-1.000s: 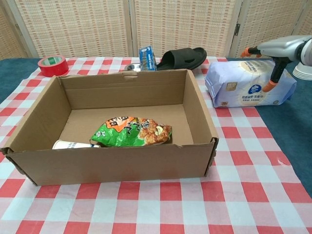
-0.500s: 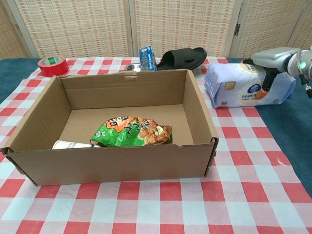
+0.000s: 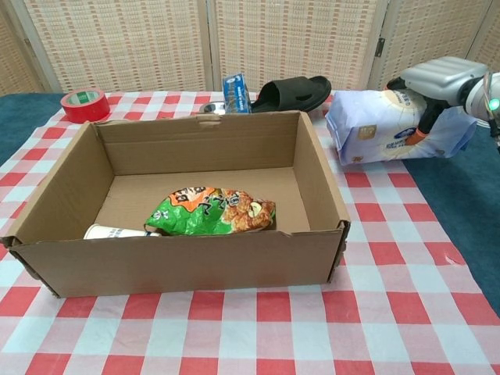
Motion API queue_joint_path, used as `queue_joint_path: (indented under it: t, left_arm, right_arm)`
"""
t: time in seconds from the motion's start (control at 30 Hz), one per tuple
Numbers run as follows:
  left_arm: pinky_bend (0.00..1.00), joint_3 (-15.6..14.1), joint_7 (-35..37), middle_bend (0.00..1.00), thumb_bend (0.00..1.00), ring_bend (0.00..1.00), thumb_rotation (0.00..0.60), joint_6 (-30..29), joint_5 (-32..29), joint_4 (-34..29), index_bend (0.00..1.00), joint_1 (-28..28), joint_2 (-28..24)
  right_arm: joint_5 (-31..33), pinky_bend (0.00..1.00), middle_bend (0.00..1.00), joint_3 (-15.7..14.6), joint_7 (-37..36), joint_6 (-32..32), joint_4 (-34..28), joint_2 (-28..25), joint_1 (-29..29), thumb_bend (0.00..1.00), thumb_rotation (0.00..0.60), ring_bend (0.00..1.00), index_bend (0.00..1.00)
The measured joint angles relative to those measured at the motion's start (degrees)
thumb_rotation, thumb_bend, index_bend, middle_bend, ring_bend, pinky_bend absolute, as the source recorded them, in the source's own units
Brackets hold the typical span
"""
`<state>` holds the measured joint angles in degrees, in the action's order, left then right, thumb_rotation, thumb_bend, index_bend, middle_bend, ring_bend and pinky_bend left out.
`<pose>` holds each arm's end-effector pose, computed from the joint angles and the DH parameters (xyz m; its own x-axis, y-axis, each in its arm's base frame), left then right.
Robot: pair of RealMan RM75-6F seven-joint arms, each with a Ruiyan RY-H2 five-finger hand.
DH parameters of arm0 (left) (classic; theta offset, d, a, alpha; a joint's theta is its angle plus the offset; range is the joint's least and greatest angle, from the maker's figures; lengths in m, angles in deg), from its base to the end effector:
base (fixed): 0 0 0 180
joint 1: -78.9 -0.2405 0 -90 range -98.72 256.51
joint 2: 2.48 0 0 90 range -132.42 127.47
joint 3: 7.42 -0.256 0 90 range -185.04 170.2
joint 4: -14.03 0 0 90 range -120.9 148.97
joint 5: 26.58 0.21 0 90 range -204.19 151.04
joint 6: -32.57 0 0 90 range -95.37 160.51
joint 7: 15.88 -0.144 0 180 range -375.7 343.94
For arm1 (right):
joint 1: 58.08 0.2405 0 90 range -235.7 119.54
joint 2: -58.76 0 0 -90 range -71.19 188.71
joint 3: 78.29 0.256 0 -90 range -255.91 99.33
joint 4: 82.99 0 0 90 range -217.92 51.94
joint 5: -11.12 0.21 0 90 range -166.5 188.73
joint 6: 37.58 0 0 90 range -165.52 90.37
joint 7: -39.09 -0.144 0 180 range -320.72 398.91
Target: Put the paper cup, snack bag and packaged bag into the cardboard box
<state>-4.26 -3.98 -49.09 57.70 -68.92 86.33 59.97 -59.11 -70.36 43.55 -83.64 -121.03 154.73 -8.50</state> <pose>-0.3430 0.2001 0.1842 0.3770 0.0174 0.9260 0.9262 0.0028 -0.3771 -0.2357 -0.4606 0.0387 0.7074 -0.0830 0.7020 -0.7003 -0.2171 0.6800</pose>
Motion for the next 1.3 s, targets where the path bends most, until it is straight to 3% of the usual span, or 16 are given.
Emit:
queue_joint_path:
  t: [0.23, 0.57, 0.77, 1.03, 1.3]
  left_arm:
    - [0.0, -0.07, -0.46, 0.0, 0.22, 0.0, 0.6, 0.04, 0.11, -0.23, 0.0, 0.04, 0.03]
    - [0.0, -0.22, -0.91, 0.0, 0.22, 0.0, 0.6, -0.41, 0.43, -0.6, 0.0, -0.17, -0.04]
    - [0.0, -0.24, -0.64, 0.0, 0.22, 0.0, 0.6, -0.37, 0.46, -0.53, 0.0, -0.18, -0.11]
    - [0.0, -0.02, 0.35, 0.0, 0.22, 0.0, 0.6, -0.55, 0.03, -0.34, 0.0, -0.39, -0.41]
    - [0.0, 0.03, 1.04, 0.0, 0.22, 0.0, 0.6, -0.46, -0.13, -0.21, 0.0, -0.48, -0.71]
  right_arm:
    - [0.35, 0.63, 0.5, 2.92, 4.39, -4.41, -12.47, -7.31, -0.24, 0.1, 0.6, 0.48, 0.86]
    - [8.83, 0.63, 0.5, 10.08, 18.73, -10.15, -46.81, -19.38, -0.1, 0.1, 0.6, 0.48, 0.84]
    - [12.87, 0.63, 0.5, 12.06, 28.18, -13.6, -61.78, -21.98, 1.94, 0.1, 0.6, 0.48, 0.84]
    - [12.16, 0.63, 0.5, 10.94, 28.6, -12.65, -63.49, -15.88, 5.78, 0.1, 0.6, 0.48, 0.83]
    - [5.5, 0.63, 0.5, 8.76, 23.2, -11.18, -56.59, -6.71, 8.57, 0.06, 0.6, 0.47, 0.81]
